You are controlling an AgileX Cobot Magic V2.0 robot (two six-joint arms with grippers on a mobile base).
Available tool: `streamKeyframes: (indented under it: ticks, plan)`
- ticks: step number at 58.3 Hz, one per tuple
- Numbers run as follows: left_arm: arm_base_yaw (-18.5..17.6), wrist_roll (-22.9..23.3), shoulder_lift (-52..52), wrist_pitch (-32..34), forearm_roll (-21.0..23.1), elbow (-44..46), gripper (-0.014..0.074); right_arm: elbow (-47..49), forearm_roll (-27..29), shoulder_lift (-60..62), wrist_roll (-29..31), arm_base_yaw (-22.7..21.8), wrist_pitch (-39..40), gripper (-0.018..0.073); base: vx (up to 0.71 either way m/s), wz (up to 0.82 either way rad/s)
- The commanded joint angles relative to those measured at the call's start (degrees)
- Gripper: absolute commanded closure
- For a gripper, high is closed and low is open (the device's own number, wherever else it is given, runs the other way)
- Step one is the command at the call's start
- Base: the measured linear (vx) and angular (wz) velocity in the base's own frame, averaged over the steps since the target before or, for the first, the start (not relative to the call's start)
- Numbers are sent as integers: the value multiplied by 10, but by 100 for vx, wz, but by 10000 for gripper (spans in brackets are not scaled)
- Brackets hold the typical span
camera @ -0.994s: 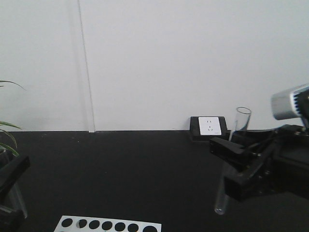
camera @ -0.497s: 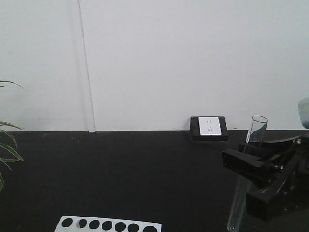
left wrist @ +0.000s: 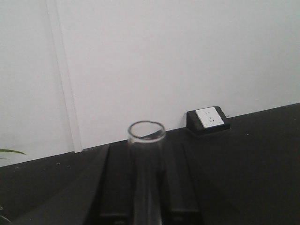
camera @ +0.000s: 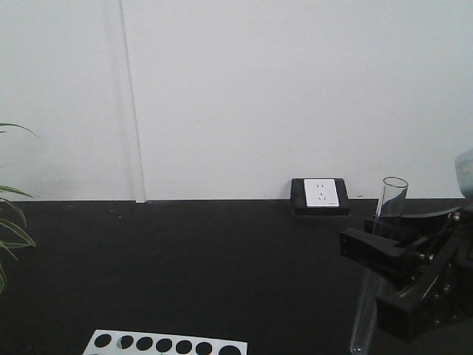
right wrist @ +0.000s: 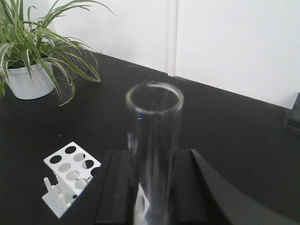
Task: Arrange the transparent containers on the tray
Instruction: 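Drive the base away from the rack holding both tubes upright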
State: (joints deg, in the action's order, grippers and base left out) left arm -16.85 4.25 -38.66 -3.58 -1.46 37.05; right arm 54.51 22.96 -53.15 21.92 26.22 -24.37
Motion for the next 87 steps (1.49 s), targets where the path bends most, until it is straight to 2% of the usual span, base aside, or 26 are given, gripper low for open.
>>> streamKeyframes:
  ticks: [1, 53, 87]
  plan:
    - [-3, 5, 1, 47, 5, 20, 457, 21, 8, 5, 6, -4, 44, 487, 0, 0]
    - [-3, 5, 1, 47, 5, 20, 457, 21, 8, 5, 6, -4, 44, 487, -1, 0]
    - [-3, 5, 1, 47, 5, 20, 457, 21, 8, 5, 6, -4, 44, 487, -18, 0]
